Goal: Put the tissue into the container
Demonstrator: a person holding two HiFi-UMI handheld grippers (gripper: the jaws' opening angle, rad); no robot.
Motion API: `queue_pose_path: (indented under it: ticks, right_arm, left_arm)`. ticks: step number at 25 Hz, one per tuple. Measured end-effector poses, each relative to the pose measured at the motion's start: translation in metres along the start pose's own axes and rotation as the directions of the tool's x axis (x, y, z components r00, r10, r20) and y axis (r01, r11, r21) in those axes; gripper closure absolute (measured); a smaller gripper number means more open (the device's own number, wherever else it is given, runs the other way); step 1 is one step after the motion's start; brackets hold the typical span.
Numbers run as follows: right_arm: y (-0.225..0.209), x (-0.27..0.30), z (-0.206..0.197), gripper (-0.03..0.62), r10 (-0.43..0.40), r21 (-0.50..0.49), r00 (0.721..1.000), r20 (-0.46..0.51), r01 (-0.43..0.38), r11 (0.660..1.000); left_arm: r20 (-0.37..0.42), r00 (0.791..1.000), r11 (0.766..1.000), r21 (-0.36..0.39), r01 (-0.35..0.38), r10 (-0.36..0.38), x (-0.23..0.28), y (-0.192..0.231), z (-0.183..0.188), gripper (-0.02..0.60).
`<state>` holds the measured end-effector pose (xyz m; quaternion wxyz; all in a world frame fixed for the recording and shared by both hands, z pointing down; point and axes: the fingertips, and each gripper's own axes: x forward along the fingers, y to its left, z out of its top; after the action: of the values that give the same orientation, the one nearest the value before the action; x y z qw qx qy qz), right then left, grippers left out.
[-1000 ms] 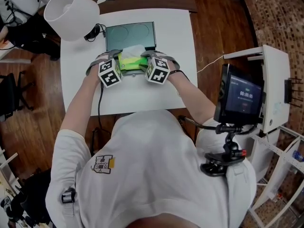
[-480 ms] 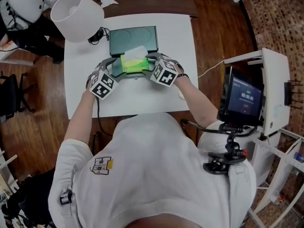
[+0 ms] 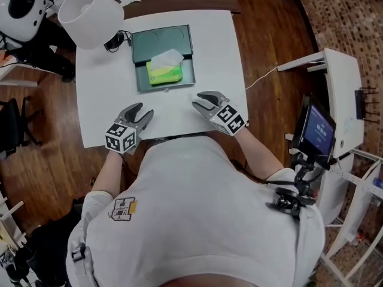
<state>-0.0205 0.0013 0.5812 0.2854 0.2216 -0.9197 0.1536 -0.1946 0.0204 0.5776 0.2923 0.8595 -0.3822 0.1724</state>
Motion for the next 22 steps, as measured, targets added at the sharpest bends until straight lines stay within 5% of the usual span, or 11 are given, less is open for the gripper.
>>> queue_pose_path:
  ticks: [5,9,22]
  right_arm:
    - [0.039,0.012,-0.048,0.522,0.065,0.133,0.998,0.002,-0.065,0.989]
    - [0.045,0.02,-0.065,0.577,0.067,0.228,0.998,-0.005,-0.064,0.972]
    - [0.053,0.028,-0.067,0.594,0.058,0.184,0.998,-0.04,-0.049,0.982]
  left_arm:
    - [-0.035,0.999,0.981,-0.191,0.014,-0.021,-0.007,-0.008,-0.061,0.581]
    - [-0.058,0.998,0.965,-0.262,0.019,-0.035,-0.003,-0.015,-0.081,0.581]
    - [-0.08,0.996,0.962,-0.272,0.002,-0.024,-0.005,-0.018,-0.088,0.581]
